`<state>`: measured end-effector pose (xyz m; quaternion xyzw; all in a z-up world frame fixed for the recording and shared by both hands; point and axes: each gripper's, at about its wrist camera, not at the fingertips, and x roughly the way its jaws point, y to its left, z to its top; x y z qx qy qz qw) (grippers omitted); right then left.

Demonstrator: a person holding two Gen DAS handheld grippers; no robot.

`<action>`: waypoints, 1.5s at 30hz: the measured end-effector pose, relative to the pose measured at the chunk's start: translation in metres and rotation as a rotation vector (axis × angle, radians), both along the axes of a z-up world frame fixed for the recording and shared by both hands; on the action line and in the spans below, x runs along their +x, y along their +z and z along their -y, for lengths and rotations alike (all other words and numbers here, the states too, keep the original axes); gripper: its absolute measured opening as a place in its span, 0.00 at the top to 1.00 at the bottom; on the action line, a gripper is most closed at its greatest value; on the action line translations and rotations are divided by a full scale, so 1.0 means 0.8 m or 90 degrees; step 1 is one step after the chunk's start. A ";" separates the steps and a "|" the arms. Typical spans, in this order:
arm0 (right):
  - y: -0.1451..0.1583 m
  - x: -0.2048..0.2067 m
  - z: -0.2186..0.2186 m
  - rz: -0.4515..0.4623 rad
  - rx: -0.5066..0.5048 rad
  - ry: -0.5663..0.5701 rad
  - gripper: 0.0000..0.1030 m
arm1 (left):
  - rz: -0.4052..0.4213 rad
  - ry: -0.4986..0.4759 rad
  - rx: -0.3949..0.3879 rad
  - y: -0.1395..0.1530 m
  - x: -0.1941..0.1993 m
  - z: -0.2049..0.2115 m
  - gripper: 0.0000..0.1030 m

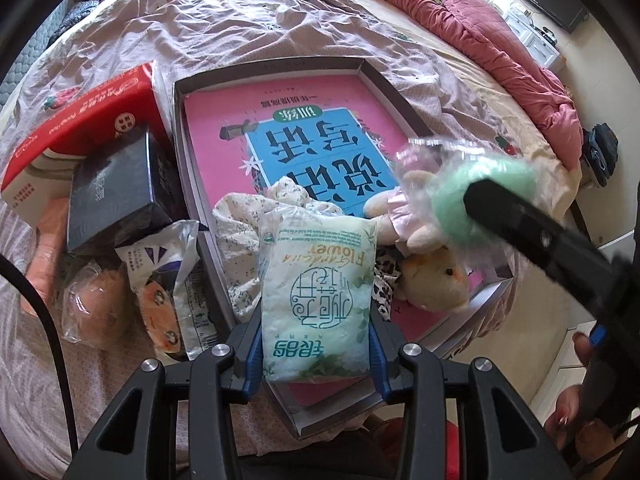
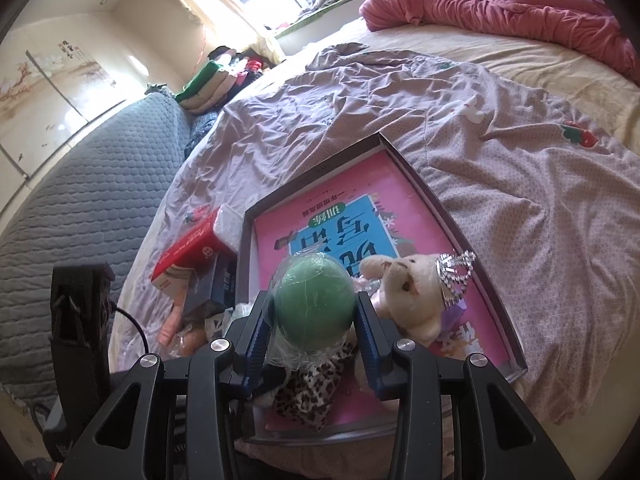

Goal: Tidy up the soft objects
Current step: 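Release the green ball onto the tray with the right gripper while the left lowers the packet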

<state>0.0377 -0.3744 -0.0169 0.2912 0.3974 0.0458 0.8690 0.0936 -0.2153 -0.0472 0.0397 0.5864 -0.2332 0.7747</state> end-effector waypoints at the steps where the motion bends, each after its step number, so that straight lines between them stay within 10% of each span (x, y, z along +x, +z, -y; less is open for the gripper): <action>1: 0.000 0.004 -0.001 0.001 -0.006 0.000 0.59 | -0.002 -0.002 -0.002 -0.002 -0.001 0.000 0.58; 45: -0.046 0.079 -0.047 -0.054 -0.110 0.061 0.57 | -0.023 0.003 -0.029 -0.017 0.007 -0.015 0.58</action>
